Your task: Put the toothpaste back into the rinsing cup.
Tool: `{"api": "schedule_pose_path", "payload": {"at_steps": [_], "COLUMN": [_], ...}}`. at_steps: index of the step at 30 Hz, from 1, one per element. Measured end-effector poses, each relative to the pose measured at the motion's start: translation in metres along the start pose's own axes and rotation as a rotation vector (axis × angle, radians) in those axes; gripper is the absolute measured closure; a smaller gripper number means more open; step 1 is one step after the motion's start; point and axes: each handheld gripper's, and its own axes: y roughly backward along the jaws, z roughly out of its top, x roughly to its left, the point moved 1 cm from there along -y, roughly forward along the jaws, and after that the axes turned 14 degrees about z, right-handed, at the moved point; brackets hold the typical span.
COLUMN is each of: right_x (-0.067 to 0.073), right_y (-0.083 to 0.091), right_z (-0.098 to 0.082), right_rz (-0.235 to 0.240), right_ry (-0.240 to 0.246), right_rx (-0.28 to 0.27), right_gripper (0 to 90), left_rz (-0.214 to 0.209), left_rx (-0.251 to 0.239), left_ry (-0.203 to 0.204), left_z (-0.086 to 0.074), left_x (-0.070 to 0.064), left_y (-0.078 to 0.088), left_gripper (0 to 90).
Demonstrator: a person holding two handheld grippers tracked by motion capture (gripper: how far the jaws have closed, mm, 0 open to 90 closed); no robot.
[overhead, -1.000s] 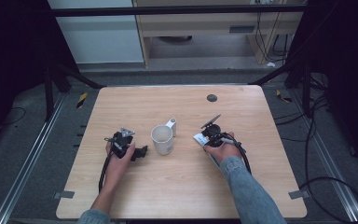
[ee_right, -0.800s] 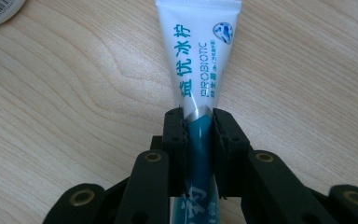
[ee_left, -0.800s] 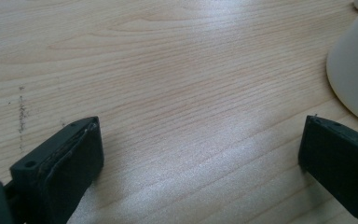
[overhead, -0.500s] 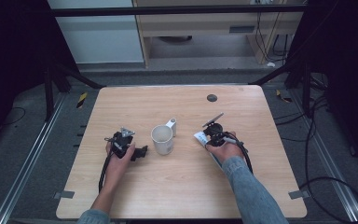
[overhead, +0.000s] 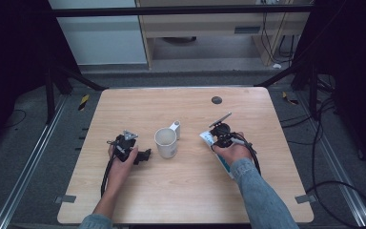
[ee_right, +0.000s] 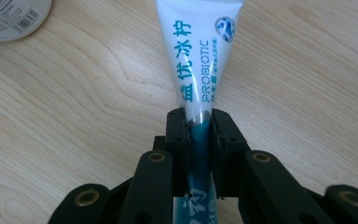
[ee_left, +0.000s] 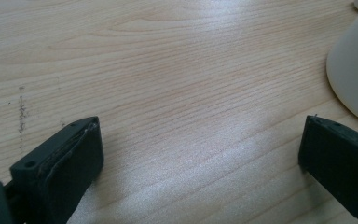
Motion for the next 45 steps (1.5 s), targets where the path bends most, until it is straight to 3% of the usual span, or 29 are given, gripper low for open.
{"api": "schedule_pose_path", "payload": {"at_steps": [3,27,39,45], "right_x": [0.001,0.002,-0.001,0.001], "right_y": [0.003,0.033,0.045,0.049], "right_z": [0.001,0.007,0.011,0.014], "right_rz": [-0.004,-0.051,-0.101,-0.099], "right_ry": [-0.015,0.015,0.019,0.032], "right_rx": [0.001,-0.042,-0.101,-0.129], "right_gripper": [78.7,79.0,79.2,79.3], "left_rz": [0.000,0.000,0.000,0.000], "left_rx": [0.000,0.000,0.000,0.000], "left_ry": [0.002,0.001,0.000,0.001], "left_z": [0.000,0.000,0.000,0.000], "left_x": [0.000,0.000,0.000,0.000], "left_y": [0.000,0.000,0.000,0.000], "left_gripper": [0.0,0.0,0.0,0.0]}}
